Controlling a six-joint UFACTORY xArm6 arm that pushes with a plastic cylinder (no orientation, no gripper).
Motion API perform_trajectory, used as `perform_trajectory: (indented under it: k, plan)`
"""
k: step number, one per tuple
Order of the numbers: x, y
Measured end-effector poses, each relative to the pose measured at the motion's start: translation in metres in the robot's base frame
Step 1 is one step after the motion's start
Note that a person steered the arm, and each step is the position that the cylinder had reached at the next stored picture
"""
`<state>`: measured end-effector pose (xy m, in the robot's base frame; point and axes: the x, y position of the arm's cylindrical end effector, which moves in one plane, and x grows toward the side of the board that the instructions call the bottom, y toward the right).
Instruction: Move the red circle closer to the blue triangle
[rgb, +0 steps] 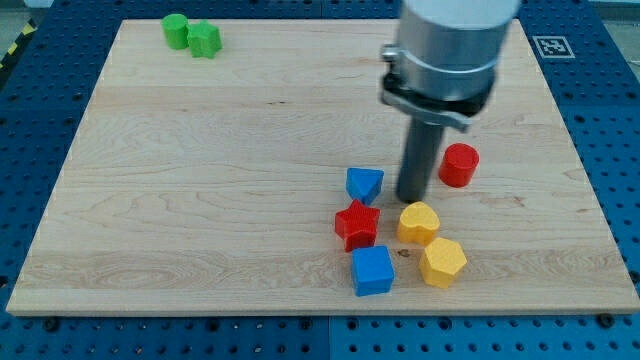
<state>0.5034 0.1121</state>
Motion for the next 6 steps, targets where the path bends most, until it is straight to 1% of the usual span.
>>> perform_trajectory:
  k: [1,2,4,5,6]
  plan:
    - [0.001,0.069]
    - [-0.005,0.111]
    - [-0.032,0.092]
    - [-0.051,0.092]
    - [-0.049,0.082]
